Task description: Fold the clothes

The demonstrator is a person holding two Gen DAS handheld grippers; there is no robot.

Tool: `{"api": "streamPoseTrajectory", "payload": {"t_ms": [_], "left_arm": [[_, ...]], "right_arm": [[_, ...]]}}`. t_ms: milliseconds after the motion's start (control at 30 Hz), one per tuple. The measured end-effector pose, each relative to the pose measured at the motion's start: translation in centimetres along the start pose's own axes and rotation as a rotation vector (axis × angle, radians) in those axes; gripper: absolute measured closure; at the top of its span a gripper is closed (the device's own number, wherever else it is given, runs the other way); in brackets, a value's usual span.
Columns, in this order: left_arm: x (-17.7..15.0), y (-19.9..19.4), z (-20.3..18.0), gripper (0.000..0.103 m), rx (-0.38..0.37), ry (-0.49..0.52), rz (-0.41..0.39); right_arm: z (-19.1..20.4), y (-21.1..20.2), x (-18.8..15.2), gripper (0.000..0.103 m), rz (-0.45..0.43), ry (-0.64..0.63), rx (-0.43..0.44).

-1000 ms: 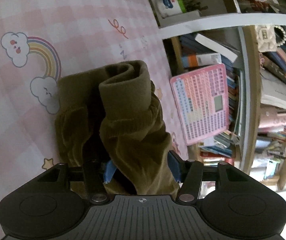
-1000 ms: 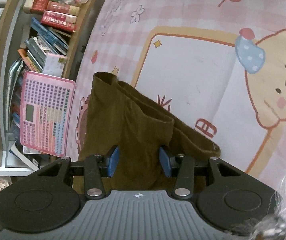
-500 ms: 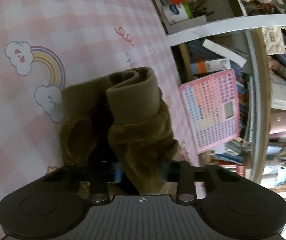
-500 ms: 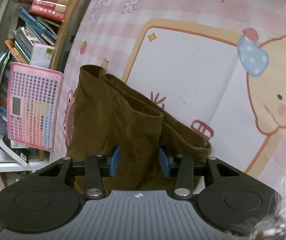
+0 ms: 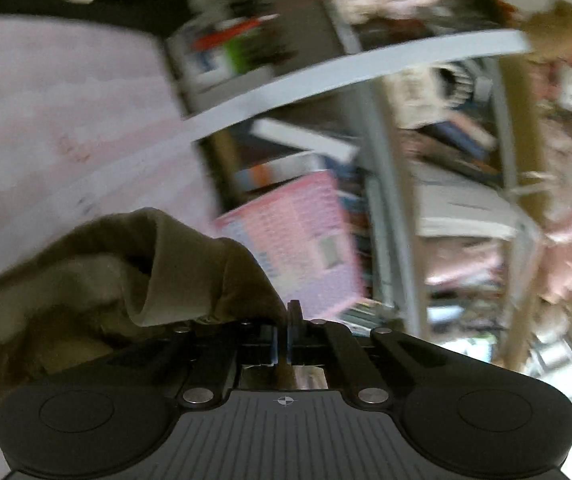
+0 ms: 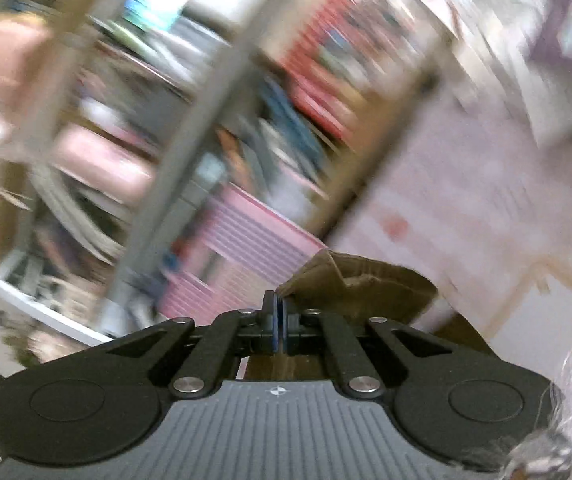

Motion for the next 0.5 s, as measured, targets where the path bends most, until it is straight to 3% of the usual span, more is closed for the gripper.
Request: {"api": "streamPoseTrajectory", "payload": {"t_ms": [100, 300, 400, 500], "left_arm": [[-0.9, -2.6, 2.7, 0.101, 0.054, -0.028, 0.035], [-4.8, -6.4, 11.4, 0.101, 0.286, -0.156, 0.081], [-5.2, -6.6, 11.9, 0.100, 0.290, -0.143, 0.095], [-4.7, -6.4, 11.7, 0.086, 0.280, -0.131, 0.110]], "right_arm": [[1.0, -3.7, 0.6, 0.101, -0.077, -0.048, 0.025], [-9.6, 0.0, -8.5, 0.101, 0.150, 0.049, -0.251], [-12.0, 1.2, -10.0, 0.101, 0.175, 0.106, -0.288], [-11.9, 1.1, -9.9, 0.099, 0.159, 0.091, -0.303]]}}
Point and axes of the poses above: each gripper's, at about its wrist camera, not at the fingertips, and y roughly the way its jaws point, z to its left, x to its top, the point moved 9 cm from there along y, roughly the way its jaws point, and after that the axes turned 13 degrees about -x, right-handed, at the moved point
